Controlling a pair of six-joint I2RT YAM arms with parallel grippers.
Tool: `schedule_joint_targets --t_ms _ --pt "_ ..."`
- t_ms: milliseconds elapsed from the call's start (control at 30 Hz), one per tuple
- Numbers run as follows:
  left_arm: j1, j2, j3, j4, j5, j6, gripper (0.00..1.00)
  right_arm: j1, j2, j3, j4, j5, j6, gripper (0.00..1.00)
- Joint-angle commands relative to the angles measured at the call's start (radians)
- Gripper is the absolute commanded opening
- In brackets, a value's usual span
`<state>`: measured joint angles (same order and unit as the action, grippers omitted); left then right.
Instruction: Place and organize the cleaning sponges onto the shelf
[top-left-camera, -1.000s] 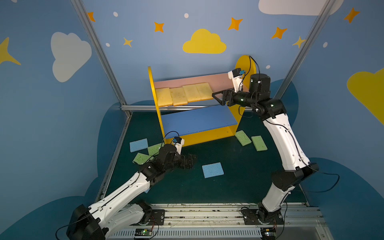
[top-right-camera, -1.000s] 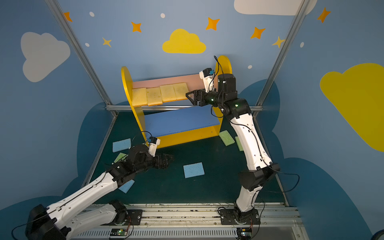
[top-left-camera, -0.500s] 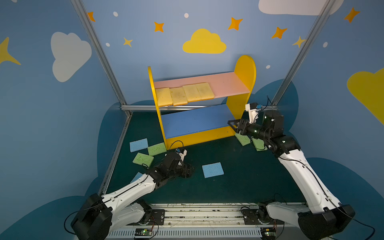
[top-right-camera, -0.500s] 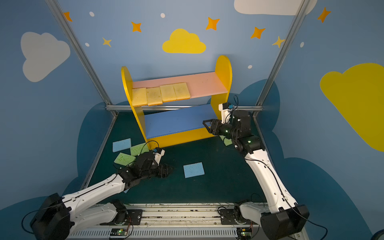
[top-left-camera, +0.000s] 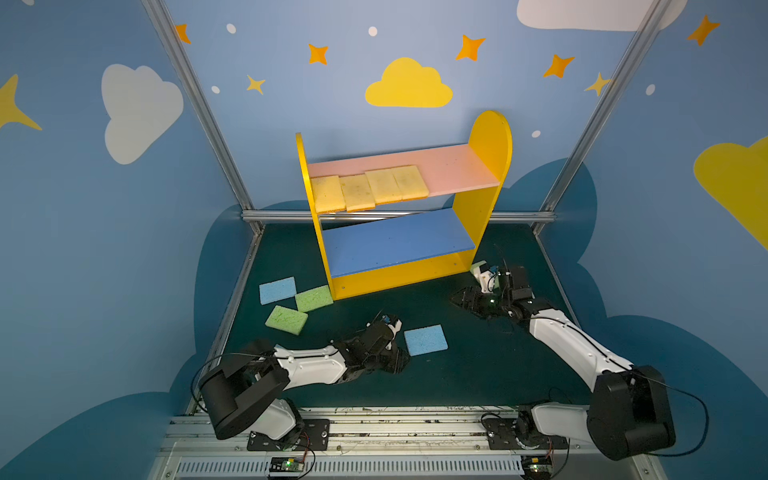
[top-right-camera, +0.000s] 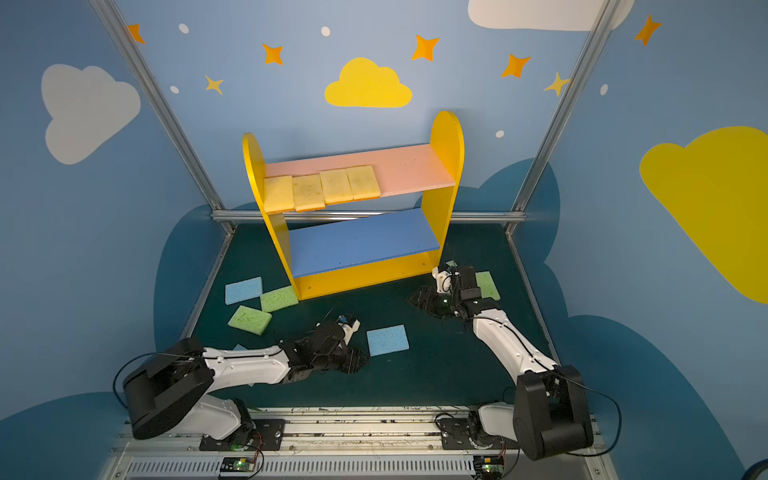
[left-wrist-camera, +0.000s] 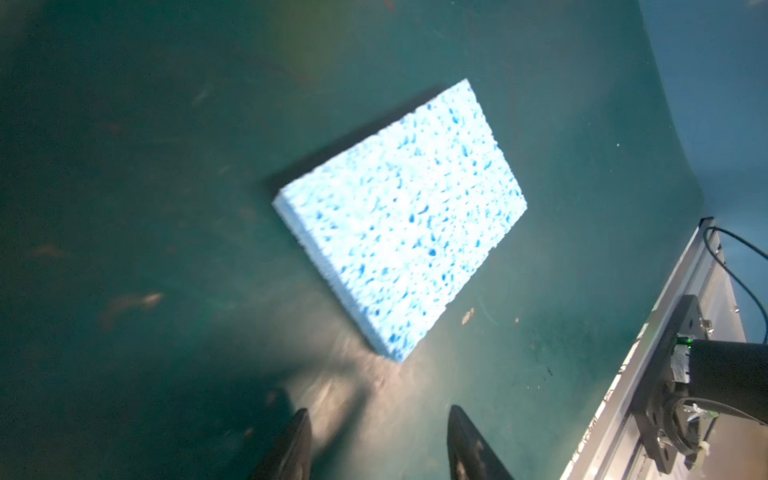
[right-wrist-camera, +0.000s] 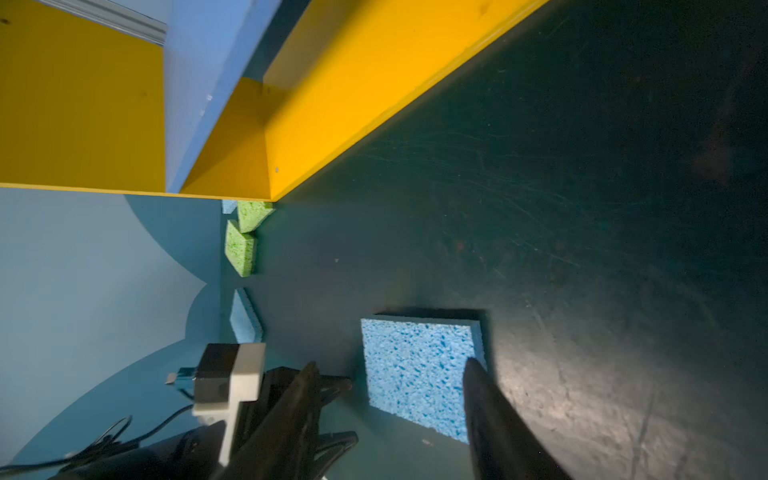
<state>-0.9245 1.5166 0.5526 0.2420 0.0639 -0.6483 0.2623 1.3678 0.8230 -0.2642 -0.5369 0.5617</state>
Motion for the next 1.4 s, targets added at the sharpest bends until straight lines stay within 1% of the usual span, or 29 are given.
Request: schedule_joint_targets --t_ms 0,33,100,133,200,467,633,767,933,1100,1367 --pt "-0.014 0.039 0.035 0.054 -0.004 -0.013 0.48 -0.003 0.1 0.057 -0.069 -0.019 -0.017 0.31" --pt "-0.016 0.051 0.038 0.061 -0.003 -0.017 0.47 -0.005 0.131 0.06 -0.062 -0.029 -0.016 0.22" --pt "-0.02 0.073 0.042 0.075 0.001 -0.025 0.44 -0.005 0.173 0.057 -0.038 -0.045 -0.008 0.08" --pt "-0.019 0.083 0.045 0.082 0.005 -0.028 0.43 -0.002 0.19 0.053 -0.027 -0.053 -0.004 0.04" --pt "-0.018 0.102 0.054 0.086 0.007 -0.029 0.42 0.005 0.216 0.052 -0.016 -0.057 -0.001 0.0" --pt "-0.004 0.146 0.105 0.031 -0.005 -0.005 0.42 0.049 0.329 0.093 -0.068 -0.074 -0.029 0.0" --pt "0.027 0.152 0.109 0.025 -0.008 -0.005 0.42 0.078 0.342 0.073 -0.07 -0.052 -0.034 0.0" --pt "0.063 0.18 0.127 0.029 -0.007 0.005 0.43 0.084 0.333 0.053 -0.088 -0.047 -0.046 0.0" --pt "0.107 0.236 0.186 0.028 0.006 0.025 0.44 0.107 0.303 0.011 -0.104 -0.041 -0.052 0.0" --pt "0.132 0.286 0.247 0.02 0.026 0.039 0.44 0.127 0.257 -0.05 -0.104 -0.042 -0.048 0.0" --pt "0.142 0.396 0.373 0.019 0.072 0.054 0.43 0.189 0.181 -0.108 -0.108 -0.045 -0.023 0.0"
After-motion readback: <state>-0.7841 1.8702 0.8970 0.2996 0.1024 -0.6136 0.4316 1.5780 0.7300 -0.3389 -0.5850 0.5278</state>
